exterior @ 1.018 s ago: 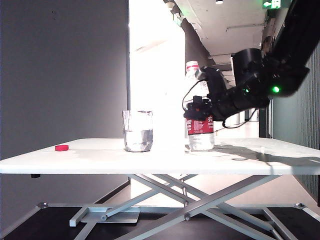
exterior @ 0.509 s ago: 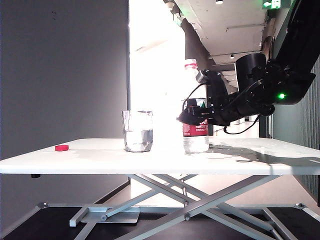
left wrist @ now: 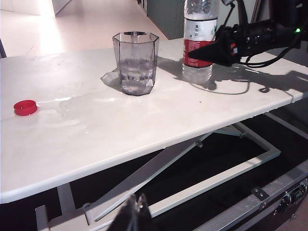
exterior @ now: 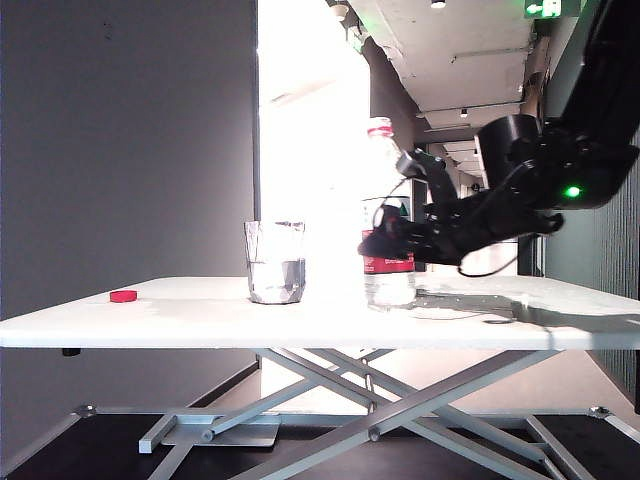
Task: Pick up the mineral water bottle on the table and pour water into the mug until it's half full.
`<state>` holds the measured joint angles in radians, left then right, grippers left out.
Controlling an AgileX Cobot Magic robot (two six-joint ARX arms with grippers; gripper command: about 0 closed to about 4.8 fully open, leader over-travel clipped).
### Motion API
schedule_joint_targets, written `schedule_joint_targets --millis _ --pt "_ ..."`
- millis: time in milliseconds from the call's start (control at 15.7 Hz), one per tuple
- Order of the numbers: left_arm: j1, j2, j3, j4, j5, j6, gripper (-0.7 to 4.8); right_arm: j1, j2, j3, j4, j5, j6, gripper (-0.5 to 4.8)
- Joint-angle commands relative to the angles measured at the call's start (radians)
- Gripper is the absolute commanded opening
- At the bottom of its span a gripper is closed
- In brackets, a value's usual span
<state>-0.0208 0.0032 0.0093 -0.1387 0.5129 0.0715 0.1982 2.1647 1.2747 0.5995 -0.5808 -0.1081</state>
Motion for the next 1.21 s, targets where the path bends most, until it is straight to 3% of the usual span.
schedule_joint_targets --millis 64,382,700,764,827,891,1018,1209 --pt "-0.001 0.001 0.001 -0.003 0.006 0.007 -0.05 -0.030 -0.041 -0.012 -0.006 -0.069 -0.008 4.79" --pt "-0.001 0.000 0.001 -0.003 0.006 0.007 -0.05 -0.095 -0.193 -0.167 -0.019 -0.143 -0.043 4.79" --pt "0.000 0.000 0.001 0.000 0.003 0.008 -0.05 -0.137 -0.547 -0.472 -0.031 -0.181 -0.017 4.79" --pt "0.000 0.000 0.001 0.006 -0.005 0.007 -0.05 -0.137 -0.622 -0.518 -0.050 -0.180 -0.008 3.69" --pt "0.000 0.000 0.001 0.019 -0.005 0.007 -0.05 -0.137 -0.724 -0.573 -0.087 -0.180 -0.003 1.68" --pt "0.000 0.000 0.001 0.037 -0.005 0.007 -0.05 -0.137 -0.848 -0.631 -0.145 -0.159 -0.003 0.13" --pt "0.000 0.000 0.001 0.072 -0.014 0.007 -0.05 -0.137 -1.085 -0.710 -0.307 0.015 0.000 -0.09" --pt "0.000 0.000 0.001 0.088 -0.156 -0.002 -0.05 -0.138 -1.367 -0.794 -0.505 0.202 -0.004 -0.09"
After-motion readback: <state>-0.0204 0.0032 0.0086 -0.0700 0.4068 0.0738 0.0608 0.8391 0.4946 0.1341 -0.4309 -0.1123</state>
